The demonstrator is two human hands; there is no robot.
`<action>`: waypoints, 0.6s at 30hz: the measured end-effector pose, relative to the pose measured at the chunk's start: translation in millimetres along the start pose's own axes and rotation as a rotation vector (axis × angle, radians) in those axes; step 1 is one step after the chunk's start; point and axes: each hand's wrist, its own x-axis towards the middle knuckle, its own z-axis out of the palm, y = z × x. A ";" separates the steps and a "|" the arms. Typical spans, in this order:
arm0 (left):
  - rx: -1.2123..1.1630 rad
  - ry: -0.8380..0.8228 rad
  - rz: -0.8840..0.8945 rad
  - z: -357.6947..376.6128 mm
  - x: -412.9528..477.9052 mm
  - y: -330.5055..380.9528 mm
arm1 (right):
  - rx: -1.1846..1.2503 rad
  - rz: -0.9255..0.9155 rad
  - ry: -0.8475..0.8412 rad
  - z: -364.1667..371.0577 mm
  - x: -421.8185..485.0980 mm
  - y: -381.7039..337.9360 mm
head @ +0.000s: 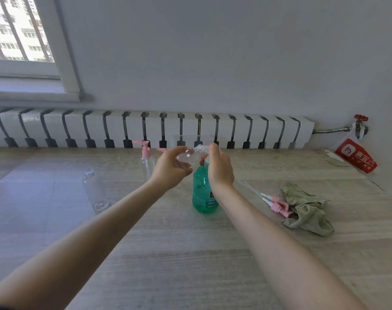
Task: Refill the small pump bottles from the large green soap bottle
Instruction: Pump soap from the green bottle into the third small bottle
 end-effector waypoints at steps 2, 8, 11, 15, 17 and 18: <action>-0.004 0.000 -0.004 -0.2 -0.2 0.0 | -0.008 -0.011 -0.007 0.9 0.0 0.8; -0.002 -0.011 -0.003 -2.8 -0.2 0.5 | 0.012 0.015 0.004 -0.6 -1.9 -0.6; -0.003 -0.018 0.003 -4.0 0.1 3.1 | 0.041 0.039 0.020 -1.0 -3.3 -2.9; 0.000 -0.018 0.009 -5.9 0.8 6.0 | 0.067 0.053 -0.004 -2.0 -4.2 -2.8; 0.014 -0.014 0.015 -8.1 2.0 8.6 | 0.080 0.049 -0.013 -2.7 -3.6 -2.4; 0.025 -0.013 0.021 -9.1 2.2 9.9 | 0.085 0.051 -0.019 -3.0 -3.7 -2.1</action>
